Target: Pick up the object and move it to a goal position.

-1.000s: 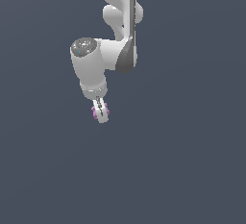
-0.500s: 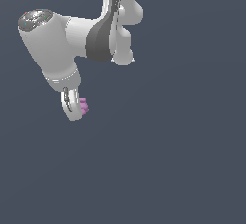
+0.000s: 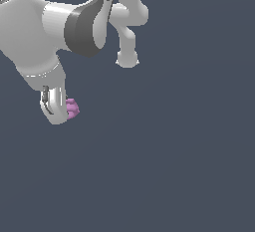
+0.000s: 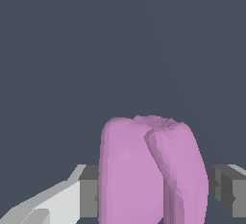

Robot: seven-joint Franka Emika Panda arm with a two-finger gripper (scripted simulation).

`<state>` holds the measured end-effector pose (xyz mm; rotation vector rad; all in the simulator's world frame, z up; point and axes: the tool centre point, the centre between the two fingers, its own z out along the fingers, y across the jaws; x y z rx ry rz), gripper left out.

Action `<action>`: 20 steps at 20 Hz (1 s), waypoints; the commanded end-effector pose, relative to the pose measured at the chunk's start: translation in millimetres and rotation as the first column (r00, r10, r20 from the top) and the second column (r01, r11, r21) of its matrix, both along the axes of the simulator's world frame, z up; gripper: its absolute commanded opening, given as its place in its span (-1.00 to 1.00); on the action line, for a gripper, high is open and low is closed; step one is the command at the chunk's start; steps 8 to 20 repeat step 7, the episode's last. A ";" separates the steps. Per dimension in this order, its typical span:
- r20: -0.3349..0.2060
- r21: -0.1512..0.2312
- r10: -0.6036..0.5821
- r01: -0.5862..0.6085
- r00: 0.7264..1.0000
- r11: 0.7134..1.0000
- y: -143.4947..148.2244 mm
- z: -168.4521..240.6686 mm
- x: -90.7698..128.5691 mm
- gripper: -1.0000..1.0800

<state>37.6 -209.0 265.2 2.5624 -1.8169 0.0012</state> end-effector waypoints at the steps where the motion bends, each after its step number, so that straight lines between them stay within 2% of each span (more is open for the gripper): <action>1: 0.000 0.000 0.001 -0.001 1.000 1.000 -4.1 4.5 2.8 -1.00; 20: 0.000 0.001 0.001 -0.001 1.000 1.000 -7.8 7.9 5.1 -1.00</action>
